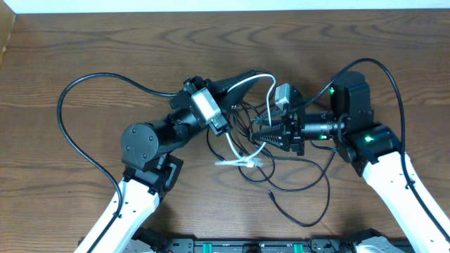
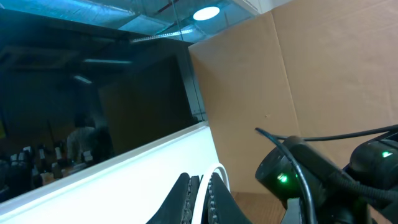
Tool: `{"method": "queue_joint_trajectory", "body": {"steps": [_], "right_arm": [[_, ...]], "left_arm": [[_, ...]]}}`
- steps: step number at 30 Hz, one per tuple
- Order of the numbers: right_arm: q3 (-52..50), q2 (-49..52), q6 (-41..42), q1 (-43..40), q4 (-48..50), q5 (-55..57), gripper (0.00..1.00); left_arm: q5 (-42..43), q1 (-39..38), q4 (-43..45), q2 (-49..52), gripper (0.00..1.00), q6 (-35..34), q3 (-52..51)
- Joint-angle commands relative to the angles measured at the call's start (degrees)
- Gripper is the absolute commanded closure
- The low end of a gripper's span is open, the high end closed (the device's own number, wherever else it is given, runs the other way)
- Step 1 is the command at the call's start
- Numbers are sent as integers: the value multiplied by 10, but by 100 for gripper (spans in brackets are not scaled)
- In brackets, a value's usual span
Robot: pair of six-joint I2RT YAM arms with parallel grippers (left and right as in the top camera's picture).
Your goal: Untangle cables
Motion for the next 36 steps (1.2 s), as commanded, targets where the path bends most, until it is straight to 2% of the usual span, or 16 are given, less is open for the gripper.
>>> {"method": "queue_joint_trajectory", "body": {"steps": [1,13,18,25,32,36], "right_arm": [[7,11,-15,7,0,-62,62],[7,12,-44,9,0,-125,60],[7,12,-44,13,0,-129,53],[7,12,-44,38,19,-128,52],[7,14,-44,63,36,-68,54],[7,17,-44,71,38,-14,60]], "left_arm": [[-6,3,5,-2,92,-5,8],[-8,21,5,-2,92,-1,8],[-7,27,5,-2,92,-1,8],[-3,26,-2,0,92,-22,8],[-1,-2,-2,3,92,-31,8],[13,-31,-1,3,92,-31,8]]}}
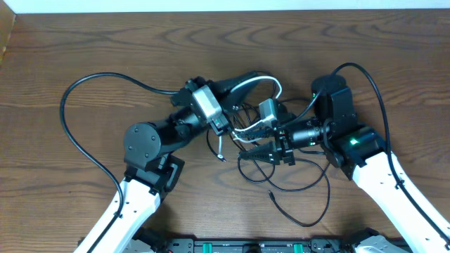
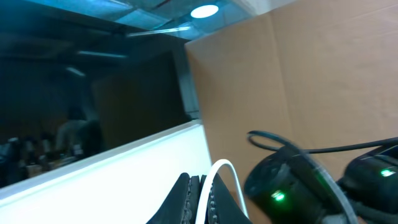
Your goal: Untangle cables
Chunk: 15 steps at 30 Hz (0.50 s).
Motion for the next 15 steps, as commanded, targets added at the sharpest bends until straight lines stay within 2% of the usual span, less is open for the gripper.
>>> {"method": "queue_joint_trajectory", "body": {"steps": [1,15], "right_arm": [[7,6,-7,7,5,54,62],[7,8,-7,6,105,70,68]], "left_arm": [[19,-26,5,1,92,-5,8],[30,-79,5,1,92,-5,8]]}}
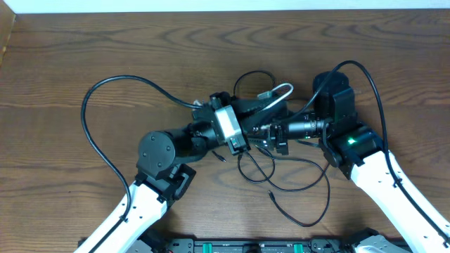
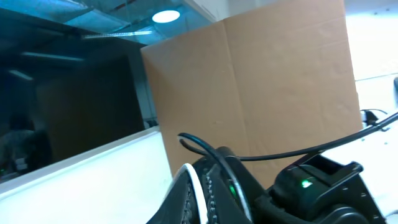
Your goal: Untangle cables
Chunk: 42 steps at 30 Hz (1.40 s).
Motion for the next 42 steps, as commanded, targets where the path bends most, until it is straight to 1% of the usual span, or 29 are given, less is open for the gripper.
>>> {"method": "queue_joint_trajectory", "body": {"steps": [1,2,5,10,17,18,19,21,22,28,33,38,42], "right_arm": [[7,2,-7,2,5,15,72],[7,2,-6,2,5,17,74],[7,2,-6,0,2,17,77],[7,2,-6,-4,2,17,99],[7,2,-6,-5,3,17,99],[7,2,-6,-7,3,17,99],[7,2,-6,-8,3,17,99],[7,2,-6,-13,2,17,99],[7,2,-1,-17,3,17,99],[7,2,9,-50,5,17,99],[7,2,33,-89,34,19,99],[7,2,106,-148,75,67,99],[7,2,143,-202,103,69,99]], "left_arm": [[9,-5,4,0,92,-3,8],[7,-5,4,0,92,-2,8],[7,-5,4,0,92,3,8],[7,-5,4,0,92,4,8],[7,-5,2,0,92,4,8],[7,-5,2,0,88,4,8],[7,-5,1,0,76,4,8],[7,-4,0,0,28,4,8],[7,-3,0,0,2,4,8],[8,12,0,0,2,3,8],[13,12,-1,0,2,-1,8],[53,12,-7,0,2,-1,8],[76,12,-43,0,2,-1,8]]}}
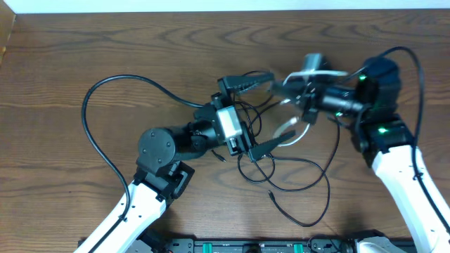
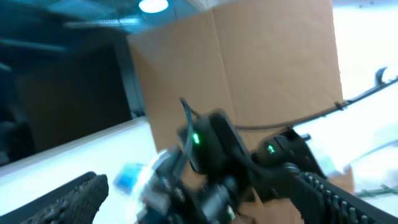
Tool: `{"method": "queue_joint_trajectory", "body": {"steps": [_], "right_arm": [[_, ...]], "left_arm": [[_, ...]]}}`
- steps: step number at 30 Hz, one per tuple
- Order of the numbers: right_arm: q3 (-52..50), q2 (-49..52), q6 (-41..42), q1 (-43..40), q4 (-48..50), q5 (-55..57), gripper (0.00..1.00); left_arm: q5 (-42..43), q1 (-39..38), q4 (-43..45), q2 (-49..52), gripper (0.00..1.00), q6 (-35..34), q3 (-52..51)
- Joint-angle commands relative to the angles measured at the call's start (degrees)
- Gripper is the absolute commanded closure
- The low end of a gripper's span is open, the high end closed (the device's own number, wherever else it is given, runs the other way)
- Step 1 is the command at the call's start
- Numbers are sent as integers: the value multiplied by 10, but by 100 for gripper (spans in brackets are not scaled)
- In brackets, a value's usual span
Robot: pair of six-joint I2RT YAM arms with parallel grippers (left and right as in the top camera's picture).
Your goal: Untangle cables
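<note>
A tangle of thin black cables (image 1: 285, 174) lies on the wooden table (image 1: 105, 42) between my two arms. A white cable (image 1: 284, 133) curls up out of it toward my right gripper (image 1: 301, 102), which looks shut on that cable, though motion blur hides the contact. My left gripper (image 1: 260, 114) stands wide open over the tangle's left part, with nothing between its fingers (image 1: 246, 83). In the left wrist view the two dark fingers (image 2: 65, 199) are far apart at the frame's sides, and the right arm (image 2: 214, 155) shows blurred between them.
A thick black lead (image 1: 98, 112) loops from my left wrist out over the table's left half. Another runs over the right arm (image 1: 415, 63). A black cable end (image 1: 271, 197) lies toward the front edge. A cardboard wall (image 2: 273, 68) stands behind.
My left gripper has opened wide and let go of the white cable. The right gripper has moved up and to the right, and the white cable now trails from it.
My left gripper was shut on the white cable above the tangle, with the right gripper down among the black cables. Both then closed in at the centre. Now the left is open and the right has pulled away toward the far right with the white cable.
</note>
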Motion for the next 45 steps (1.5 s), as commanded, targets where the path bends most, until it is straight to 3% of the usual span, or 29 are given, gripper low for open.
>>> {"method": "queue_joint_trajectory", "body": {"steps": [1,8,14,17,21,25,28,30,33,37,45], "right_arm": [[7,2,52,-48,8,16,99],[7,2,56,-218,-10,34,99],[7,2,110,-378,-15,55,99],[7,5,159,-463,-49,161,99],[7,16,203,-517,-90,304,99],[7,41,327,-546,-149,492,81],[7,75,457,-563,-193,580,54],[7,123,561,-582,-205,565,35],[7,161,643,-595,-225,543,4],[7,212,723,-609,-257,486,1],[7,272,744,-617,-254,356,1]], "left_arm": [[33,2,-23,0,2,-1,8],[33,2,-38,0,2,-1,8],[33,5,-76,0,2,-1,8],[33,9,-87,0,2,-1,8],[33,9,-99,0,2,-1,8],[33,9,-124,0,2,-1,8],[33,9,-149,0,2,-1,8],[33,9,-162,0,2,-1,8],[33,9,-164,0,2,-1,8],[33,9,-168,0,2,-1,8],[33,8,-168,0,2,-1,8]]}}
